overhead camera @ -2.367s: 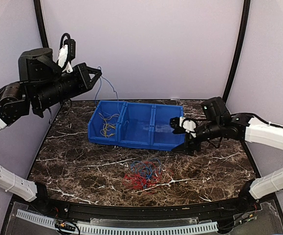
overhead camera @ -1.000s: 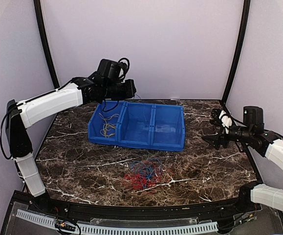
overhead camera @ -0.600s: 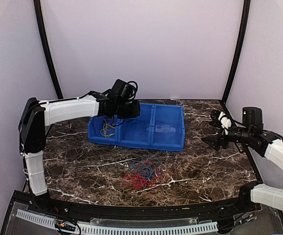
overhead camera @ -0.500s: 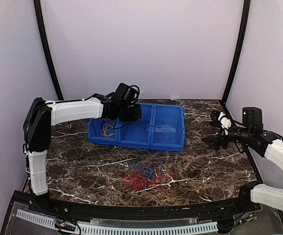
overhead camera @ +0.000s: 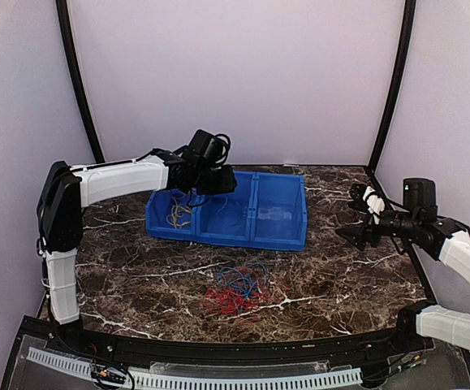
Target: Untangle the cables
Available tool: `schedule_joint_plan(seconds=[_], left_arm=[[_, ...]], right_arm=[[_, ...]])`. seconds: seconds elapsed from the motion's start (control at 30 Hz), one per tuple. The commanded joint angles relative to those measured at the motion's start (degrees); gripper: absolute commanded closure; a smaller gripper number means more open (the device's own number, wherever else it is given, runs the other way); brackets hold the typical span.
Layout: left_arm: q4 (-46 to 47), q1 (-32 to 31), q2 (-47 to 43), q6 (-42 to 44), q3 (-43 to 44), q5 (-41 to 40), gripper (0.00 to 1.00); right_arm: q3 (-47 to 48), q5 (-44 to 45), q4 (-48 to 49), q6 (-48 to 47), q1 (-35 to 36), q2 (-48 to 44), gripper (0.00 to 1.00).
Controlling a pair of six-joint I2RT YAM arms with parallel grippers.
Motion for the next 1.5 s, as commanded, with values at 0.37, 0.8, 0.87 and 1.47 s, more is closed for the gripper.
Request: schedule_joint_plan(seconds=[0.37,0.8,0.87,1.47], left_arm=[[-6.0,0.3,-22.9,5.8,-12.6,0.0,0.61],[4.4,0.3,-41.1,12.6,-37.5,-8.9,0.6],[9.7,0.2,-43.8,14.2,-41.0,-9.1,0.6],[17.3,-0.1,-47.9,19.9,-47.5,14.5,0.49]], right_arm=[[-0.7,-0.1,0.9,-0.8,-1.6,0.6,0.13],[0.5,-3.2,-0.6,-1.4,-1.9,2.6,0.13],[0.9,-3.5,-0.8,-0.8,-1.9,3.4,0.13],[22.7,-7.0,-10.3,-1.7,5.2,17.4,0.24]])
